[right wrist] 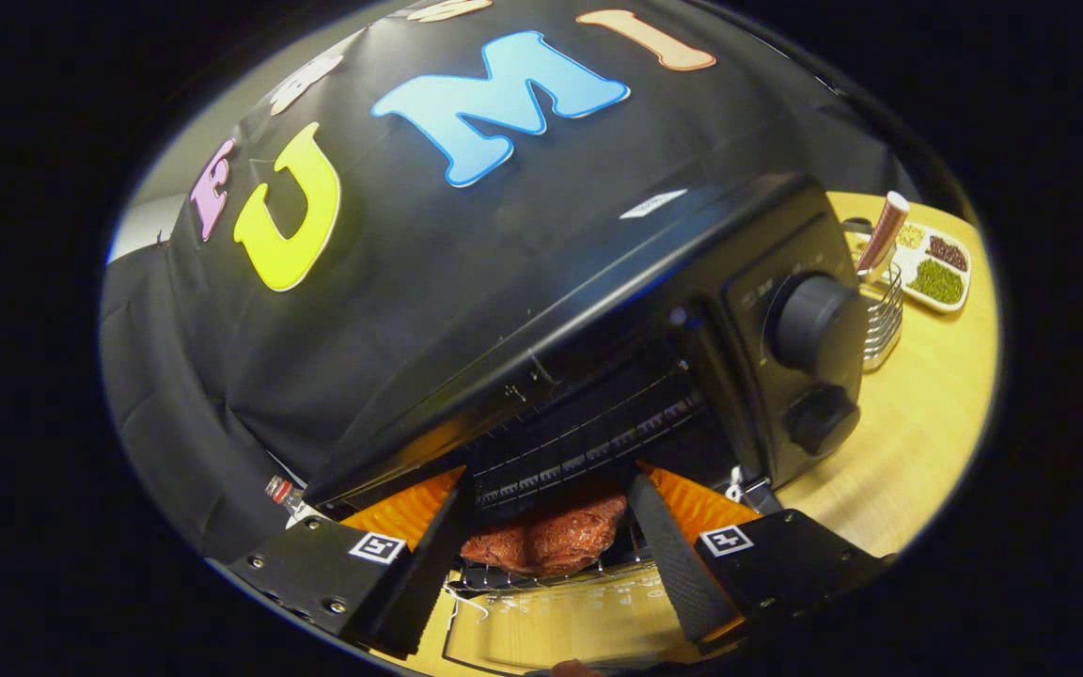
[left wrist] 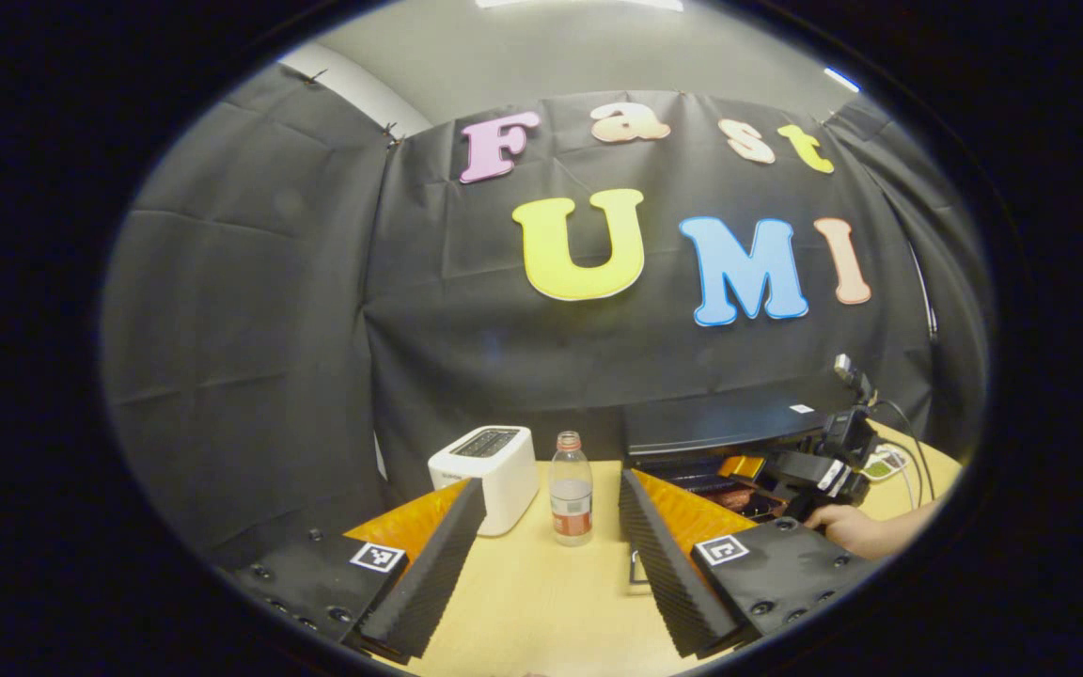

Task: Open the electric oven with the left hand, put the food in, and close the electric oven.

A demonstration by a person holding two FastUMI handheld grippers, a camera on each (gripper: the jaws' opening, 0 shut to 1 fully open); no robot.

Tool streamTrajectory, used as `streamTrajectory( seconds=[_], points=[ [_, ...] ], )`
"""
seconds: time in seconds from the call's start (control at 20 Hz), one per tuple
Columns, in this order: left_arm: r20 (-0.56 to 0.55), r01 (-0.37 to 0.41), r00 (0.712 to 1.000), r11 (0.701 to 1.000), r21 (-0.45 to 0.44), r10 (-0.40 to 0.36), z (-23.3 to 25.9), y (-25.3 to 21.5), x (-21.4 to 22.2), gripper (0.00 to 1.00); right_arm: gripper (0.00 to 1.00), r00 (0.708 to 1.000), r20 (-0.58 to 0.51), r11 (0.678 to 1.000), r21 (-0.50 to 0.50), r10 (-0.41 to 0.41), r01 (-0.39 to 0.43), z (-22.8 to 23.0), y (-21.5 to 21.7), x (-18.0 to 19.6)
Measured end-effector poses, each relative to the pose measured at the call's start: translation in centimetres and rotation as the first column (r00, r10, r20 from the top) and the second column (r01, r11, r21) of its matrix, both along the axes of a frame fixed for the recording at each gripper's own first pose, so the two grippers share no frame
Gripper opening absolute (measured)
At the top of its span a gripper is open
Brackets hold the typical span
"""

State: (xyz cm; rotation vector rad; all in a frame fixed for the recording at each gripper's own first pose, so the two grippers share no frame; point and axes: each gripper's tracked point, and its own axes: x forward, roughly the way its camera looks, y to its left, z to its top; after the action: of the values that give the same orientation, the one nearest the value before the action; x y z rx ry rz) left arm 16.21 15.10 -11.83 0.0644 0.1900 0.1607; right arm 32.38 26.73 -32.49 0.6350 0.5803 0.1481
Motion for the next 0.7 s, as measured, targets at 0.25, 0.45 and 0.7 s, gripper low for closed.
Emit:
streamTrajectory(
  seconds=[0.25,0.45,0.7],
  points=[
    [-0.021,0.043,0.999,0.999,-0.027,-0.044,-1.6,-2.5,0.4,0.97,0.98,0.992,0.099,0.991,-0.119,0.075,-0.063,4.0,-2.3,-2.7],
    [-0.055,0.092,0.994,0.993,-0.078,-0.096,-3.8,-6.0,0.9,0.9,0.98,0.967,0.198,0.965,-0.238,0.158,-0.109,8.0,-4.8,-6.0],
    [-0.121,0.157,0.978,0.981,-0.116,-0.171,-7.3,-10.5,0.9,0.9,0.97,0.946,0.28,0.951,-0.299,0.162,-0.075,12.4,-9.4,-10.3]
  ],
)
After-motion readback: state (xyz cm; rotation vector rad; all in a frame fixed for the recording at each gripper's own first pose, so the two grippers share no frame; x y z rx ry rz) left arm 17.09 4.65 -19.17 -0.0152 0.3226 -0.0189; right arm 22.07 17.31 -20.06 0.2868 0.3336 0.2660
